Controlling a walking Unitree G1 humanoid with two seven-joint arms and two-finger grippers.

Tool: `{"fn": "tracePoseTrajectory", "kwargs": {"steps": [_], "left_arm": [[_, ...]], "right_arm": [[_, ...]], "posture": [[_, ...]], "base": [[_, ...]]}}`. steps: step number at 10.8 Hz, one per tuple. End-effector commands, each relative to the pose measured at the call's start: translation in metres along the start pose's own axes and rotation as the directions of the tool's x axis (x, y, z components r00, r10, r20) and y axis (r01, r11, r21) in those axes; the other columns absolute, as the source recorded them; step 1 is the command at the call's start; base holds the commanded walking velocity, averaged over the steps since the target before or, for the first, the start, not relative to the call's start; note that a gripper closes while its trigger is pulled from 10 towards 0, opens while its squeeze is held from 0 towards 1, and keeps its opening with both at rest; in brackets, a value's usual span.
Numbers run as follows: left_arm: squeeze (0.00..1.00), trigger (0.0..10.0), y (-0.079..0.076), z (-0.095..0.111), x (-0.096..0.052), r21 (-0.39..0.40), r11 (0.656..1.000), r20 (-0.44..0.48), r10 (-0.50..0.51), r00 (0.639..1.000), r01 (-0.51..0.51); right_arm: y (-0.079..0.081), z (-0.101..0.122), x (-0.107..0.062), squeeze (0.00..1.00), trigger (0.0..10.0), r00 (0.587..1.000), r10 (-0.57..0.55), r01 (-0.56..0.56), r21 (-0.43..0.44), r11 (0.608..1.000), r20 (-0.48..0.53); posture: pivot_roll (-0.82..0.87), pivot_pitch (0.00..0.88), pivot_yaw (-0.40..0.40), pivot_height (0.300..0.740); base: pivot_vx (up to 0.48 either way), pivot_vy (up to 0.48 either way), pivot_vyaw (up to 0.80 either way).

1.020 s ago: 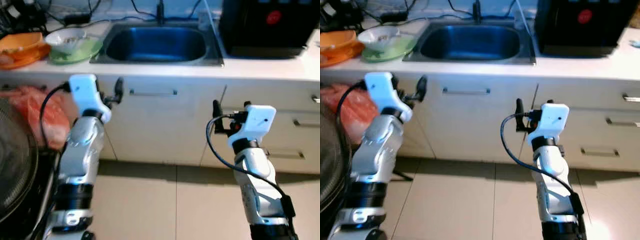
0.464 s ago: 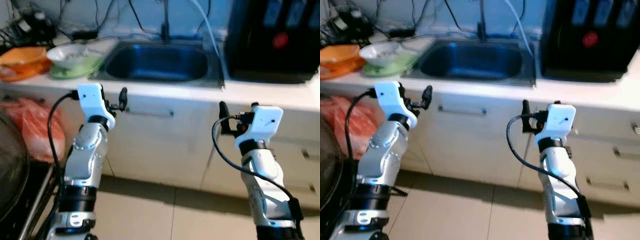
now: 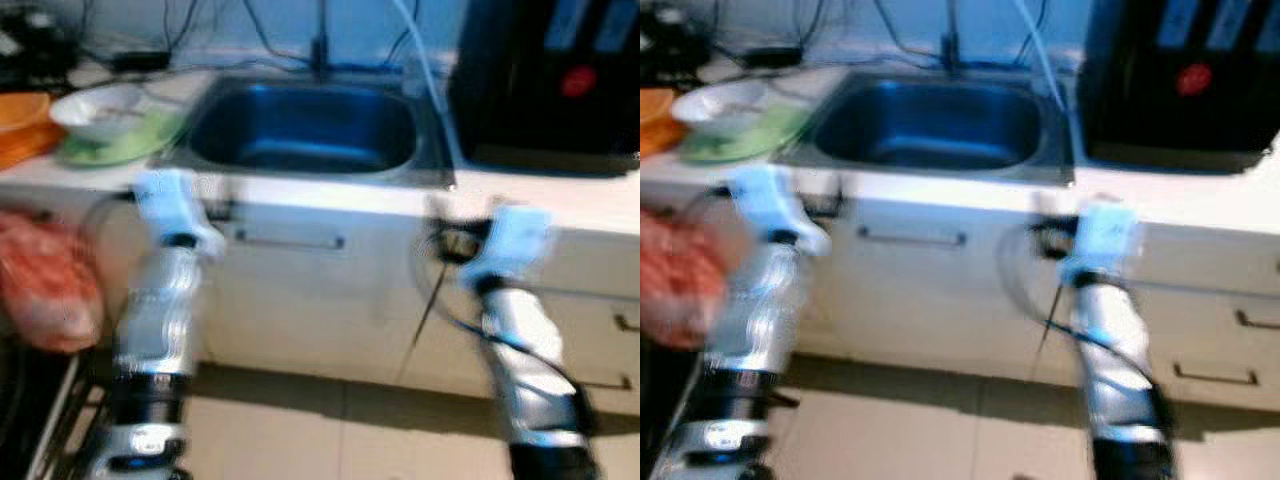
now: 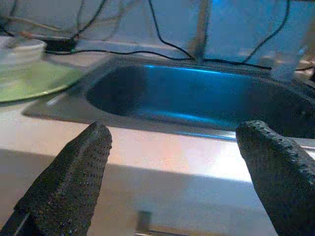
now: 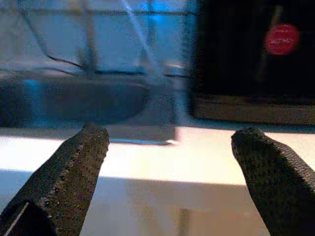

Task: Kitchen organization

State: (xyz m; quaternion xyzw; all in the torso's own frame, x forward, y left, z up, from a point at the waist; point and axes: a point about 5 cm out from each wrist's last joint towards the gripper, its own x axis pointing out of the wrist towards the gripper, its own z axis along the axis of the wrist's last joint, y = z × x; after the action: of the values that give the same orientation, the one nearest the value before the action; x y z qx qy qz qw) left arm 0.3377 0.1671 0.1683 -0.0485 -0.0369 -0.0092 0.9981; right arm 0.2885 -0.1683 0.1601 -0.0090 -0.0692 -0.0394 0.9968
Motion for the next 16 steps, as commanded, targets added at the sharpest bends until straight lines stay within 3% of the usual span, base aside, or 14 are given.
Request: {"fn": "tracePoseTrajectory", "kwargs": {"steps": [1, 2, 4, 11, 16], "left_arm": [[0.00, 10.0, 0.0122, 0.0062, 0.0009, 0.009, 1.000, 0.015, 0.030, 0.999, -0.030], [0.00, 10.0, 0.0127, 0.0063, 0.0015, 0.007, 1.000, 0.015, 0.026, 1.000, -0.027], [0.00, 10.0, 0.0127, 0.0049, 0.0018, 0.007, 1.000, 0.007, 0.027, 1.000, -0.027], [0.00, 10.0, 0.0120, 0.0027, 0.0016, 0.021, 1.000, -0.009, 0.016, 1.000, -0.016], [0.00, 10.0, 0.0060, 0.0053, 0.0007, 0.020, 0.999, 0.014, -0.029, 0.999, 0.029]], "right_arm": [[0.0086, 0.0027, 0.0005, 0.00, 10.0, 1.000, 0.012, -0.012, 0.055, 0.998, 0.012], [0.0082, 0.0033, 0.0004, 0.00, 10.0, 1.000, -0.004, 0.003, 0.085, 0.996, 0.010], [0.0054, 0.0047, 0.0005, 0.00, 10.0, 1.000, -0.012, 0.011, 0.040, 0.999, 0.020], [0.0034, 0.0028, -0.0011, 0.00, 10.0, 1.000, -0.019, 0.017, 0.074, 0.997, 0.018], [0.0005, 0.0020, 0.0005, 0.00, 10.0, 0.999, -0.031, 0.030, 0.064, 0.997, 0.015]], "posture": [[0.02, 0.013, 0.042, 0.740], [0.02, 0.014, 0.043, 0.740], [0.02, 0.014, 0.043, 0.740], [0.03, 0.012, 0.048, 0.740], [0.02, 0.005, 0.048, 0.740]], "base": [[0.000, 0.322, 0.00], [0.000, 0.322, 0.00], [0.000, 0.369, 0.00], [0.000, 0.445, 0.00], [0.000, 0.000, -0.16]]}}
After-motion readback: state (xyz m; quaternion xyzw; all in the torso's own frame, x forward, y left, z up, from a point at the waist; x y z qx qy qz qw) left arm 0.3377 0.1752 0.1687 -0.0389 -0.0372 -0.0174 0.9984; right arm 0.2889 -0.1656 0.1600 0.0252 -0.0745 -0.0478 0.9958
